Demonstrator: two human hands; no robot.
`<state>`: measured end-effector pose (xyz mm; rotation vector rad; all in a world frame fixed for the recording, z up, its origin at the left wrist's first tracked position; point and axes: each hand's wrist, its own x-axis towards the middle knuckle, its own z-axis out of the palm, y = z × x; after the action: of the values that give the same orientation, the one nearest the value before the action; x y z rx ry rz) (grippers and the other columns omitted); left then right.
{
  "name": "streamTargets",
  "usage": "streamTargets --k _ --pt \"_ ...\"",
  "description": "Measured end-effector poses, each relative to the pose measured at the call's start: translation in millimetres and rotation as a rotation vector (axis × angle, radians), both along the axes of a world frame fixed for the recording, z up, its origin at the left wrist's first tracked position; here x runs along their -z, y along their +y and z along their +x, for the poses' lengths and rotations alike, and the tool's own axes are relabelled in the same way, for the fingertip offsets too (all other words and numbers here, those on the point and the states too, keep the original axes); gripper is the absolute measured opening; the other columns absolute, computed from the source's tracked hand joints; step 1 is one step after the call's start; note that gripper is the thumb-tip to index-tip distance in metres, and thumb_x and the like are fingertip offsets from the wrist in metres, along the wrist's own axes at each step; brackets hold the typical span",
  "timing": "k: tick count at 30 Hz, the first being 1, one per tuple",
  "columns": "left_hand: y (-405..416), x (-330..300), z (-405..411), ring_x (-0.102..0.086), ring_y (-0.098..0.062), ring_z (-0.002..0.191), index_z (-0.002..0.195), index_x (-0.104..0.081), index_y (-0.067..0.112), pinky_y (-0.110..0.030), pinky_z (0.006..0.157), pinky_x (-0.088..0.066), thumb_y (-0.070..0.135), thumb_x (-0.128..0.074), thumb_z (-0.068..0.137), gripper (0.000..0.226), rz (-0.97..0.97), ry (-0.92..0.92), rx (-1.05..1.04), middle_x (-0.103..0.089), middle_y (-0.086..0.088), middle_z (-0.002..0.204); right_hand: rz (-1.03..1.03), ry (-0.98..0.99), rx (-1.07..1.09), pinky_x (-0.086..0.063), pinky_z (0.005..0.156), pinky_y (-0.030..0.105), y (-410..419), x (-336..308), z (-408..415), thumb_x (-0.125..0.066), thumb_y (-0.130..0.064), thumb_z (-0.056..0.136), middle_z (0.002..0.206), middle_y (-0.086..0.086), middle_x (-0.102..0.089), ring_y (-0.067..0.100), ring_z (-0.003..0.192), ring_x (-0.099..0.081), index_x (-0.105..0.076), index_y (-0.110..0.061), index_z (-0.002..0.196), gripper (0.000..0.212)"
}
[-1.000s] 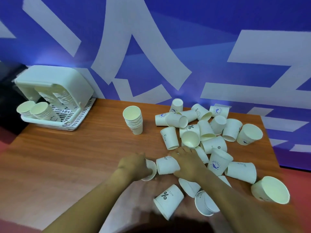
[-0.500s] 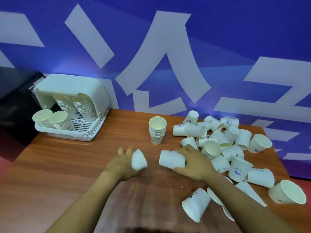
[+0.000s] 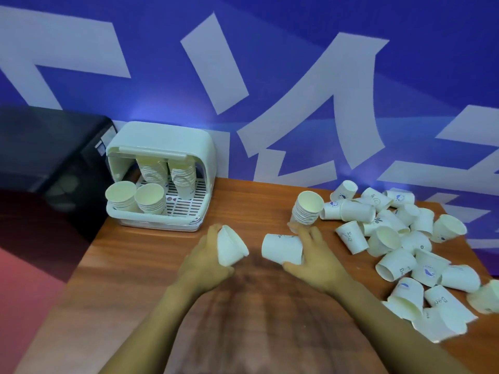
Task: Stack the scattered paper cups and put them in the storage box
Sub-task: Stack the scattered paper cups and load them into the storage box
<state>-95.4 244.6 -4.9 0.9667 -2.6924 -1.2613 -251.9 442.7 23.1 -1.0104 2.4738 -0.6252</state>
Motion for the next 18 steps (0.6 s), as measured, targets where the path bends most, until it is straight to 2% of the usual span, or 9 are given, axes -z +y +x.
streamTargets --k 4,6,8,11,14,16,18 --pt "-2 5 4 -0.052 -0.025 0.109 0.129 -0.024 0.039 -0.04 0.089 -0.048 0.039 -0.072 0.052 0.091 0.058 0.017 -0.043 -0.046 0.006 0.122 0.002 -0.014 0.011 -0.033 0.111 0.04 -7 -1 1 -0.07 -0.047 0.073 0.151 -0.006 -0.028 0.018 0.137 -0.031 -0.016 -0.039 0.146 0.092" --pt "-2 5 6 -0.052 -0.022 0.109 0.129 -0.027 0.038 -0.039 0.089 -0.047 0.048 -0.079 0.056 0.09 0.08 0.048 -0.075 -0.048 0.008 0.12 -0.02 -0.008 0.0 -0.031 0.112 0.036 -13 -1 -3 -0.072 -0.047 0.071 0.151 -0.005 -0.031 0.017 0.137 -0.032 -0.015 -0.037 0.147 0.095" --pt "-6 2 8 -0.052 -0.02 0.107 0.125 -0.032 0.037 -0.04 0.088 -0.048 0.06 -0.074 0.056 0.084 0.09 0.056 -0.122 -0.052 0.009 0.117 -0.044 -0.003 -0.028 -0.031 0.106 0.028 -22 -2 -6 -0.074 -0.043 0.072 0.144 -0.004 -0.037 0.016 0.133 -0.035 -0.019 -0.033 0.146 0.092" --pt "-18 -5 10 -0.048 -0.021 0.114 0.126 -0.04 0.035 -0.04 0.095 -0.043 0.073 -0.062 0.051 0.087 -0.067 -0.001 -0.157 -0.053 0.007 0.121 -0.06 0.026 -0.071 -0.035 0.101 0.027 -41 -3 -9 -0.075 -0.043 0.073 0.136 -0.005 -0.042 0.014 0.127 -0.04 -0.026 -0.032 0.144 0.087" --pt "-31 -8 12 -0.037 -0.025 0.119 0.131 -0.043 0.026 -0.035 0.097 -0.035 0.062 -0.072 0.058 0.086 -0.169 0.002 -0.195 -0.046 0.0 0.123 -0.088 0.024 -0.072 -0.038 0.101 0.031 -56 1 -8 -0.075 -0.044 0.072 0.132 -0.005 -0.044 0.015 0.123 -0.042 -0.029 -0.033 0.142 0.084" --pt "-36 -10 14 -0.041 -0.025 0.113 0.126 -0.045 0.027 -0.037 0.092 -0.039 0.055 -0.075 0.06 0.077 -0.192 0.004 -0.182 -0.048 0.002 0.118 -0.101 0.0 -0.053 -0.039 0.101 0.032 -60 2 -3 -0.075 -0.043 0.071 0.133 -0.005 -0.043 0.016 0.123 -0.041 -0.03 -0.033 0.141 0.084" --pt "-42 -9 15 -0.05 -0.021 0.104 0.114 -0.046 0.035 -0.038 0.084 -0.045 0.054 -0.07 0.055 0.067 -0.181 0.02 -0.149 -0.052 0.008 0.108 -0.086 -0.004 -0.052 -0.039 0.101 0.031 -60 1 0 -0.075 -0.042 0.072 0.134 -0.006 -0.043 0.016 0.124 -0.04 -0.03 -0.032 0.141 0.083"
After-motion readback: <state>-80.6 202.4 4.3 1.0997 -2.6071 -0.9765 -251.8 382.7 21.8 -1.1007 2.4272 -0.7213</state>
